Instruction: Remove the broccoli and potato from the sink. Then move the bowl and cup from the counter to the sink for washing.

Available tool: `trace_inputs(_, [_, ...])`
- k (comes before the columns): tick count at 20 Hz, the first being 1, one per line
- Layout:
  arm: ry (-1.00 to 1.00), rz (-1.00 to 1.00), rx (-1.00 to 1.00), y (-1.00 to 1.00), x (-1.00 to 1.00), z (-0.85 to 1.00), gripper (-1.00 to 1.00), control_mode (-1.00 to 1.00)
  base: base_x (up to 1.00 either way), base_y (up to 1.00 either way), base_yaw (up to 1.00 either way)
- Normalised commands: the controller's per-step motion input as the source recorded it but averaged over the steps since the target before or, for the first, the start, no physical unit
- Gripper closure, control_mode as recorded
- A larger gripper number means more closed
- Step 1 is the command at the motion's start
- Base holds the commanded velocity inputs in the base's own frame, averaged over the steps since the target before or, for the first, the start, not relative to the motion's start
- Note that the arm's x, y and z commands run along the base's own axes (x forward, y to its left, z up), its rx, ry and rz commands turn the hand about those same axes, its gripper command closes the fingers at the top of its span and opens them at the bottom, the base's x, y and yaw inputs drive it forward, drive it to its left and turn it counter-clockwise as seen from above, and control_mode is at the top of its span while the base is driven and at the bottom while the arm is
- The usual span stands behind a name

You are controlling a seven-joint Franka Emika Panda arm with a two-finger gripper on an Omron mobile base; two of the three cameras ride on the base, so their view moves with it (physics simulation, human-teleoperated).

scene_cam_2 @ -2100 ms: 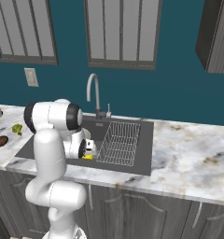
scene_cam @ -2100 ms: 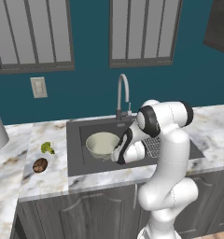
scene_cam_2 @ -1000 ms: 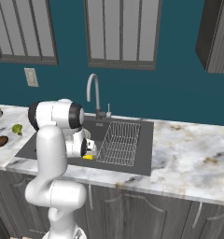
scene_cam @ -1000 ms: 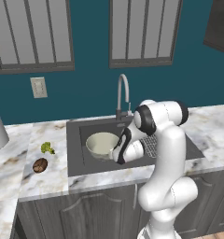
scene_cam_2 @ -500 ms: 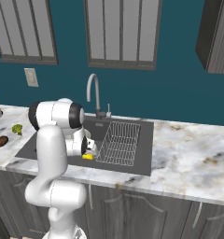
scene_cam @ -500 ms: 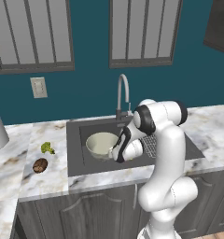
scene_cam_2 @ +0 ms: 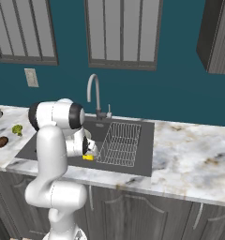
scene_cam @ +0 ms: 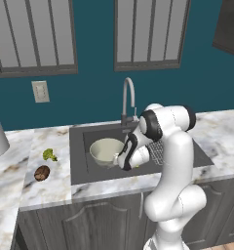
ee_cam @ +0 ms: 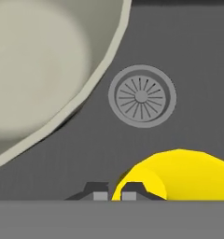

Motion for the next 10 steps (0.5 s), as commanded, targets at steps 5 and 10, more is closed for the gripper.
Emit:
trace_inputs(5, [0.0, -0.05, 0.0, 0.0, -0.09, -0.13, 1.0, -1.0, 0.0, 0.0, 0.0])
trace_inputs(10, [0.0, -0.04, 0.0, 0.0, -0.1, -0.14, 1.0, -1.0, 0.0, 0.0, 0.0])
